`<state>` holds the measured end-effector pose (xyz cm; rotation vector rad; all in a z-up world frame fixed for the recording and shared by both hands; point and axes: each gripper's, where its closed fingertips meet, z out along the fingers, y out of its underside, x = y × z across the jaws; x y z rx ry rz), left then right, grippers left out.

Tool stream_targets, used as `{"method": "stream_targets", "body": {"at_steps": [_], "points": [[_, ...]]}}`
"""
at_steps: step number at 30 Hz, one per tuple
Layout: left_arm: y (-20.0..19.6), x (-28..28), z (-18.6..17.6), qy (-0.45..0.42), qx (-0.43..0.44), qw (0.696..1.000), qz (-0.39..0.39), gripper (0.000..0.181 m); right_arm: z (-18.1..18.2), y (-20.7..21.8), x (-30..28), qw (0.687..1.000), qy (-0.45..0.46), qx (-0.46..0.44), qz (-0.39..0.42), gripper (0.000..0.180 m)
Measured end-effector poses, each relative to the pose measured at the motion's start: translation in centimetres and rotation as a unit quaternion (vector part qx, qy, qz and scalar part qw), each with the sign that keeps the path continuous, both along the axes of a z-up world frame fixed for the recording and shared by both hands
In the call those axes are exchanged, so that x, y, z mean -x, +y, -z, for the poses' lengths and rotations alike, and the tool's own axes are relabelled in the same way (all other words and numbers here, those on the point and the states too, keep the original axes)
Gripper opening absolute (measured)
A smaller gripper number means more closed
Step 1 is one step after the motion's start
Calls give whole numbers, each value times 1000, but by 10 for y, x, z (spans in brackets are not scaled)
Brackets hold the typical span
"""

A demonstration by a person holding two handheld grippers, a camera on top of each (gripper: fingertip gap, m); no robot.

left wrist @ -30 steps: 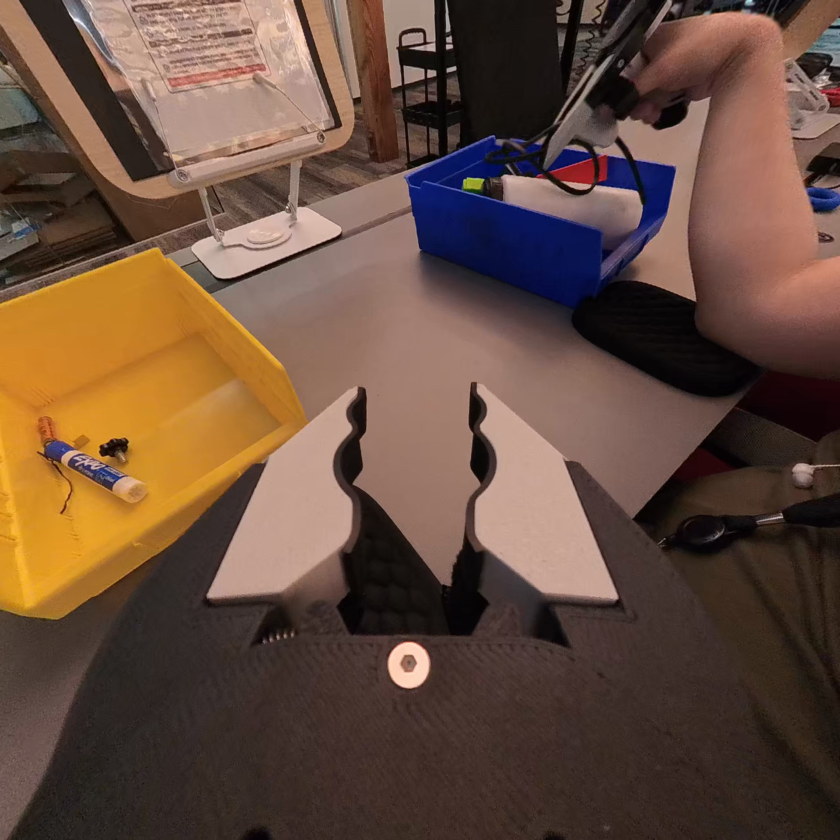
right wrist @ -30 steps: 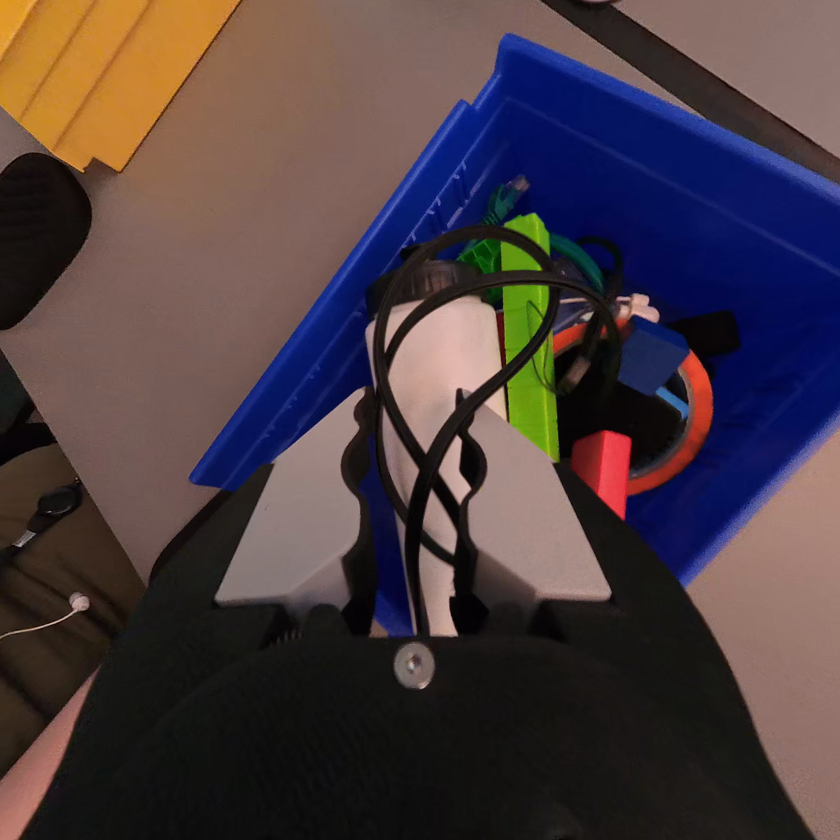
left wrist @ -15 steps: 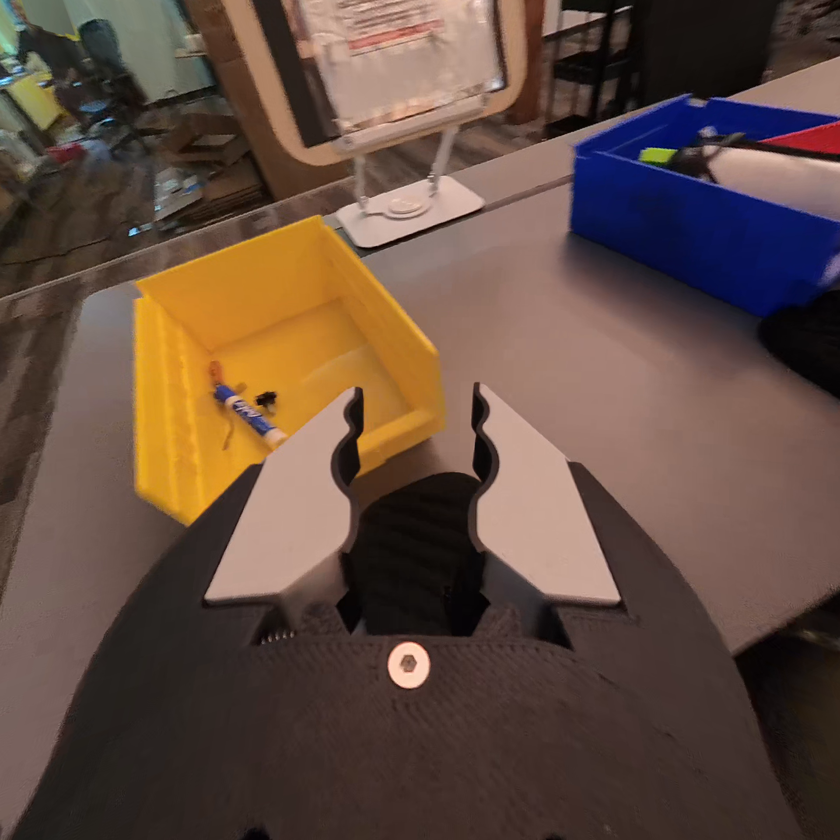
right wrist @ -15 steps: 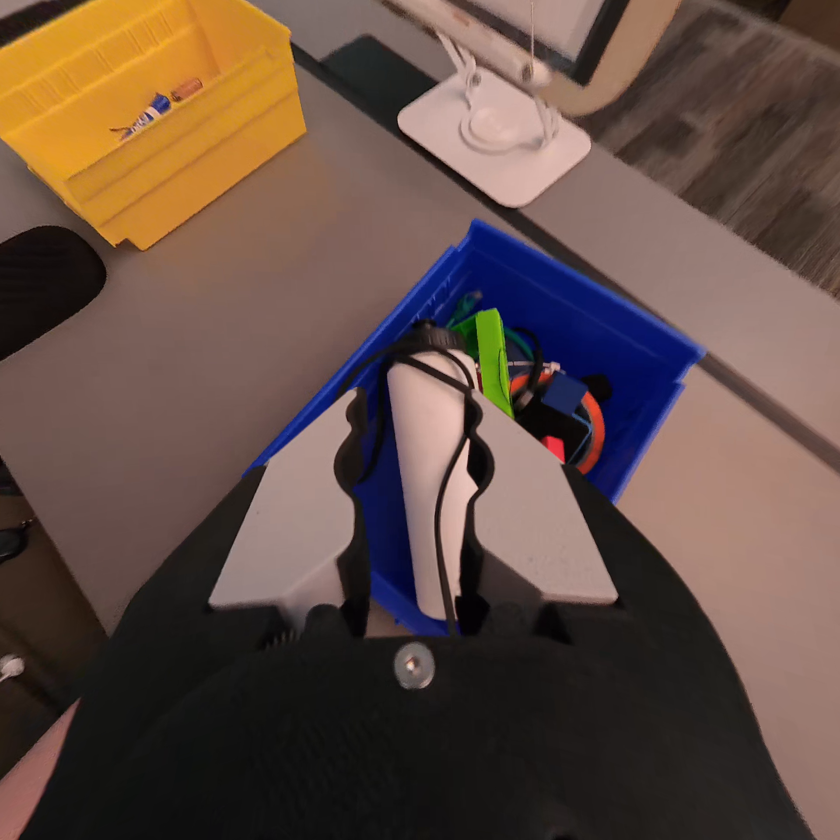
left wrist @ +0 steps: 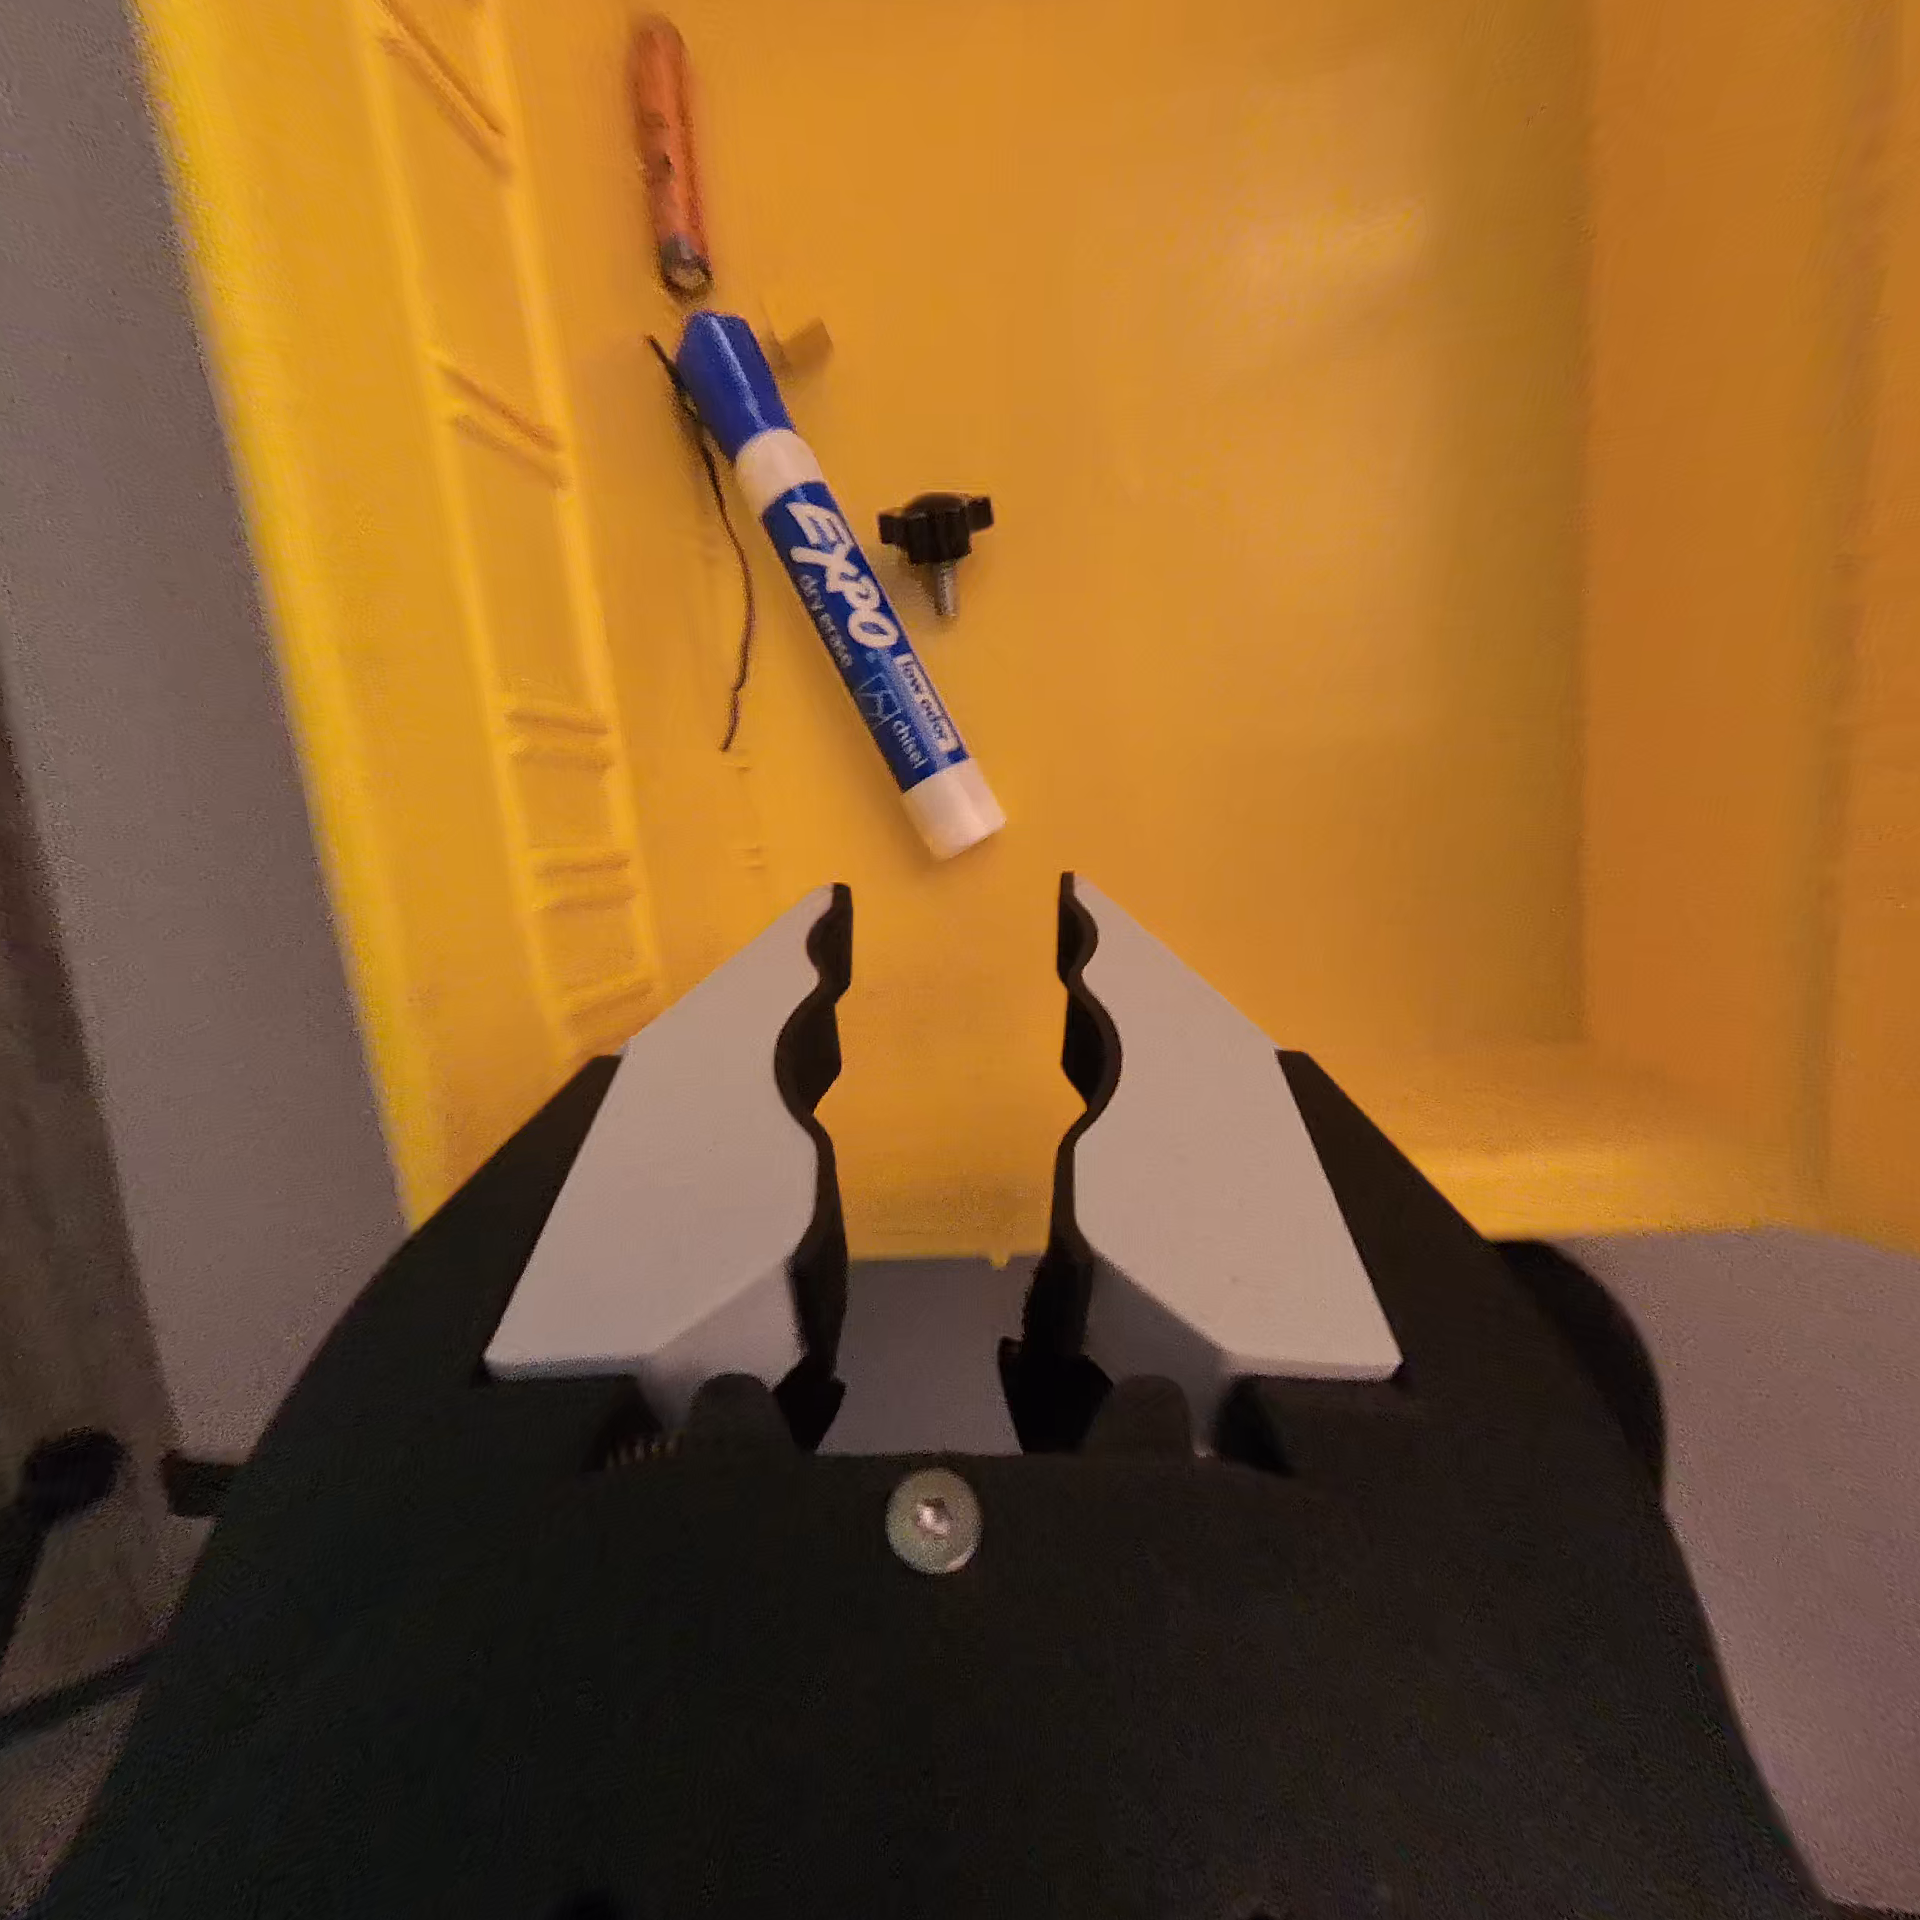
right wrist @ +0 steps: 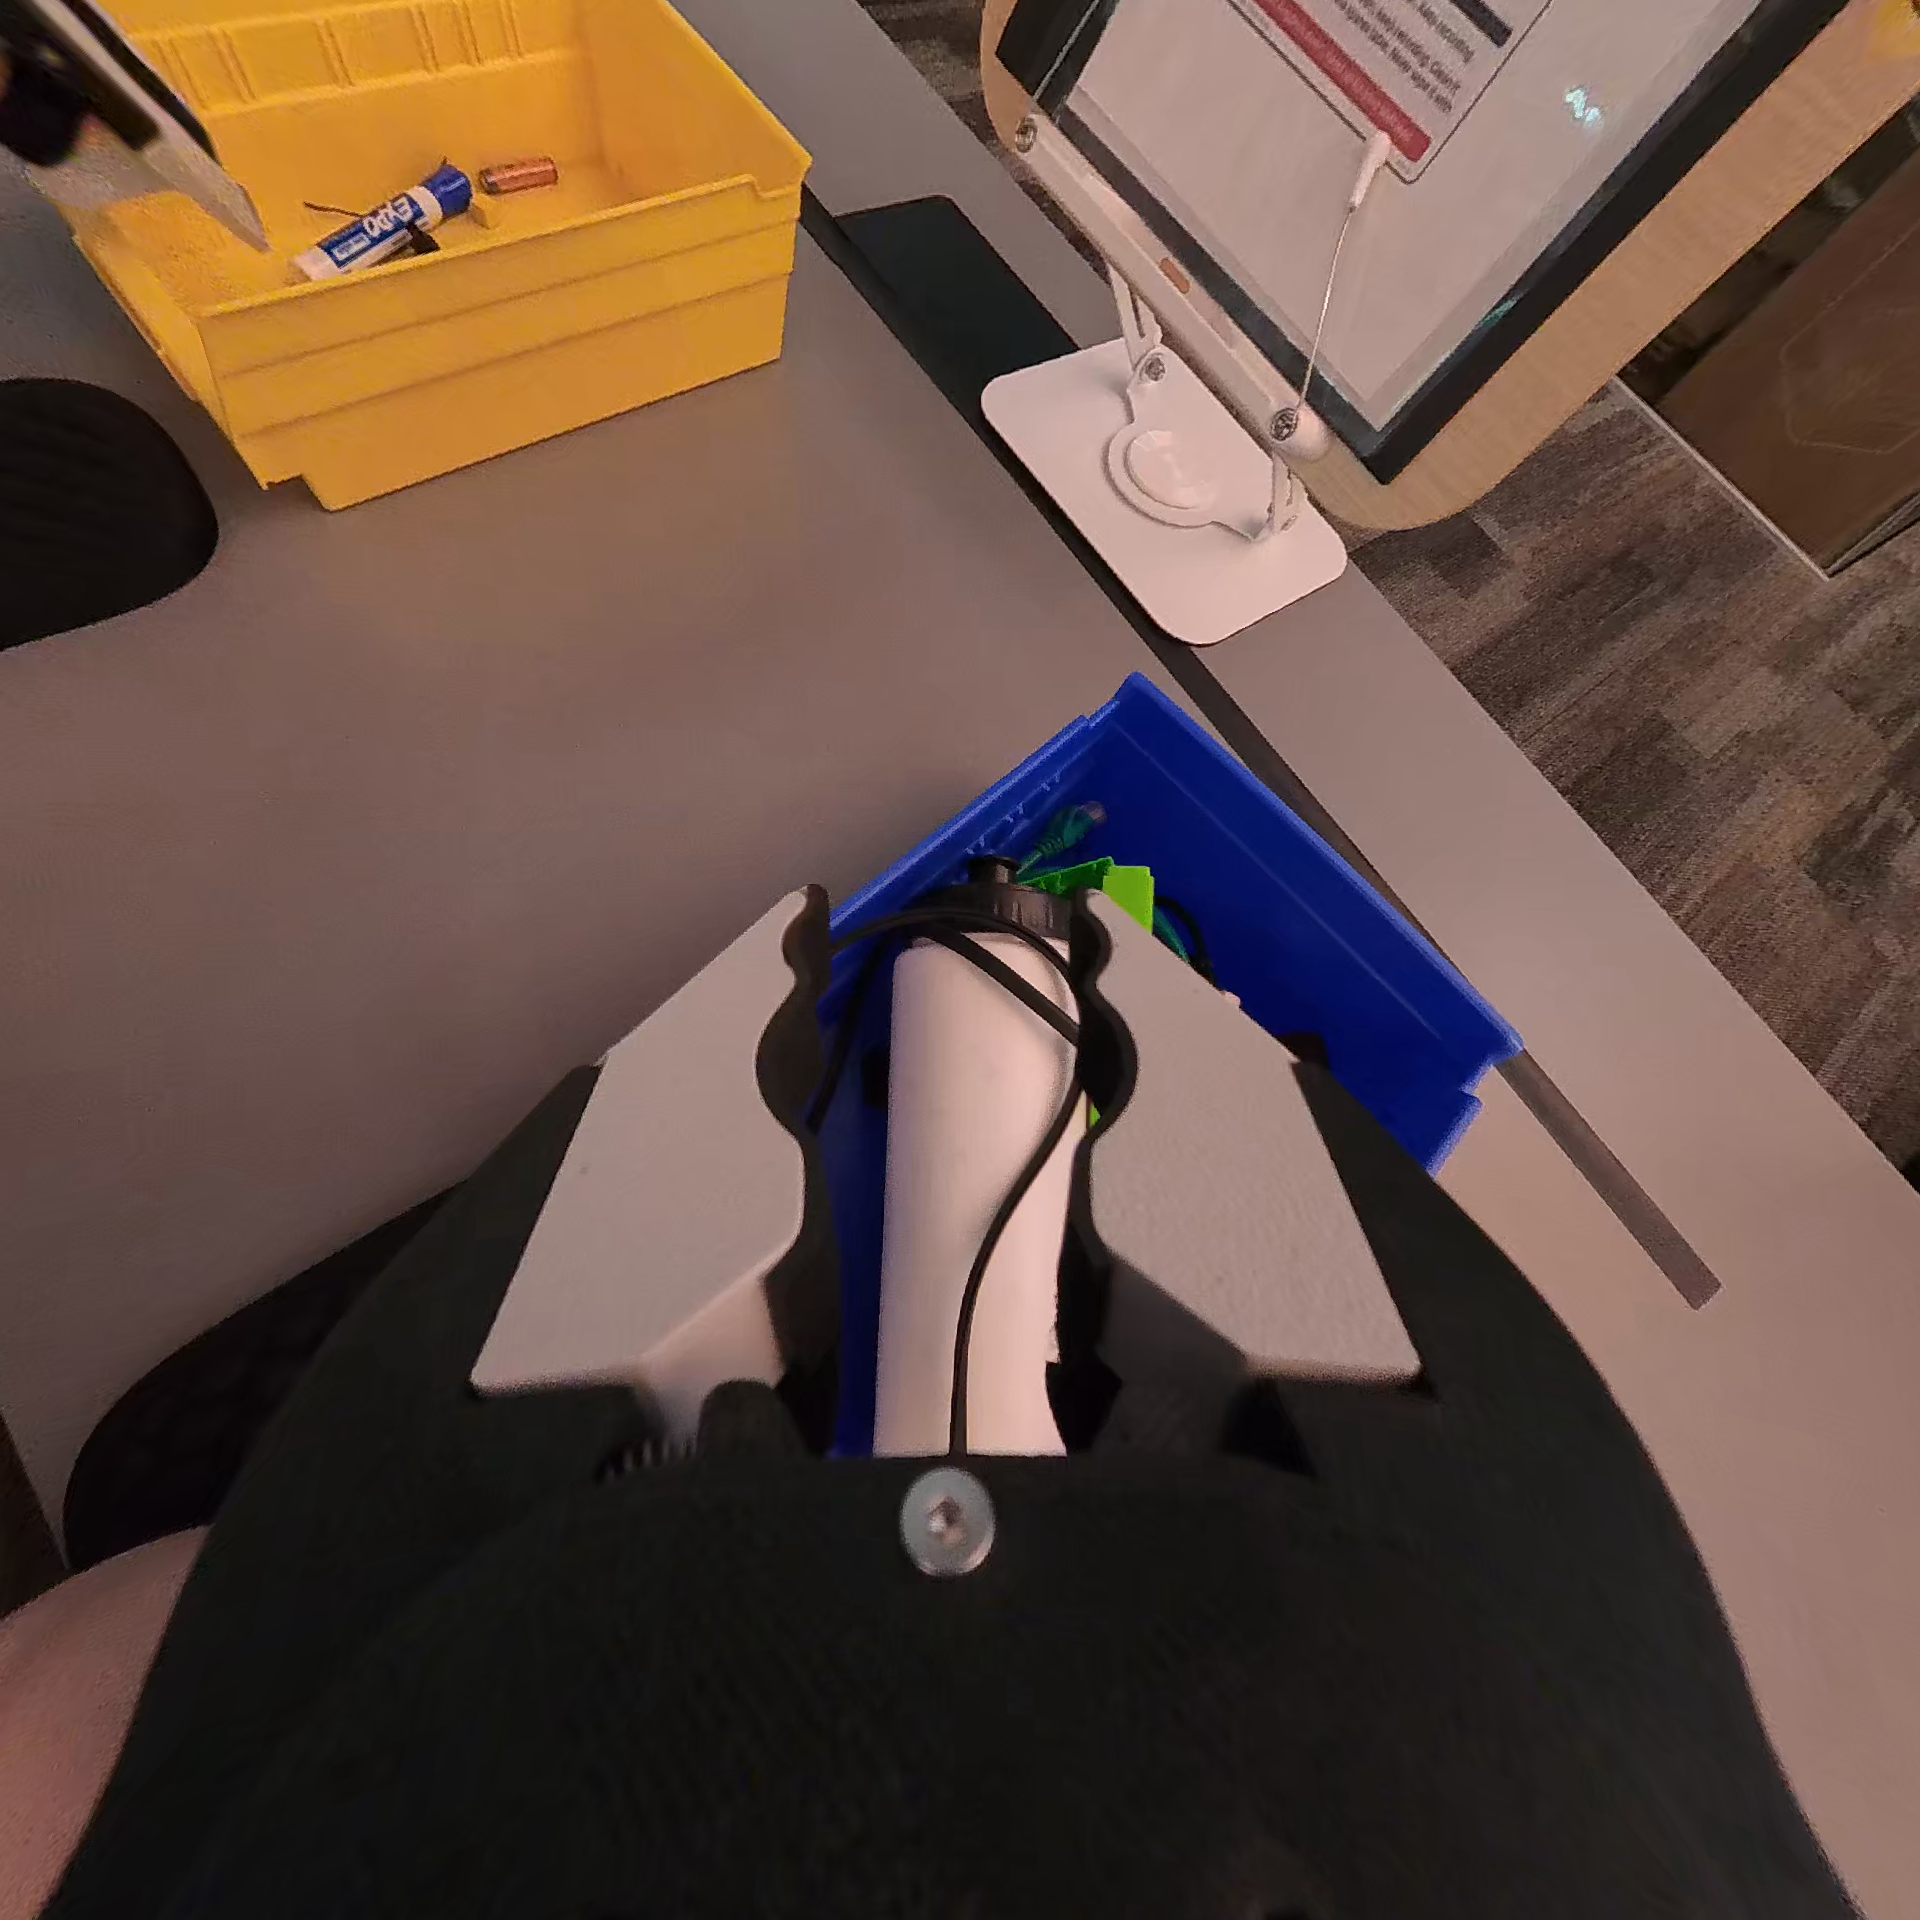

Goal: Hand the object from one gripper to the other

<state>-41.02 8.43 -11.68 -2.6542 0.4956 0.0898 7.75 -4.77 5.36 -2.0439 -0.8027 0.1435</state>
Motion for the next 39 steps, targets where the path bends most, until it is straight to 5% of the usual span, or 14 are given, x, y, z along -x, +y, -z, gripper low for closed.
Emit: {"method": "stream_targets", "body": {"at_steps": [1, 15, 27, 34, 39], "points": [[5, -2, 8, -6, 19, 1000, -10, 38, 2, 1, -1, 1000, 1, 3, 2, 46], [25, 0, 33, 8, 74, 997, -14, 18, 19, 10, -15, 999, 12, 39, 18, 46], [-13, -28, -37, -254, -9, 967, 29, 16, 18, 18, 20, 999, -28, 37, -20, 46], [-89, -69, -132, -505, -149, 840, 136, 17, -9, 26, 120, 991, -5, -21, -135, 47], [-178, -104, -187, -577, -287, 725, 242, 16, -57, -18, 256, 926, 164, -80, -331, 55]]}}
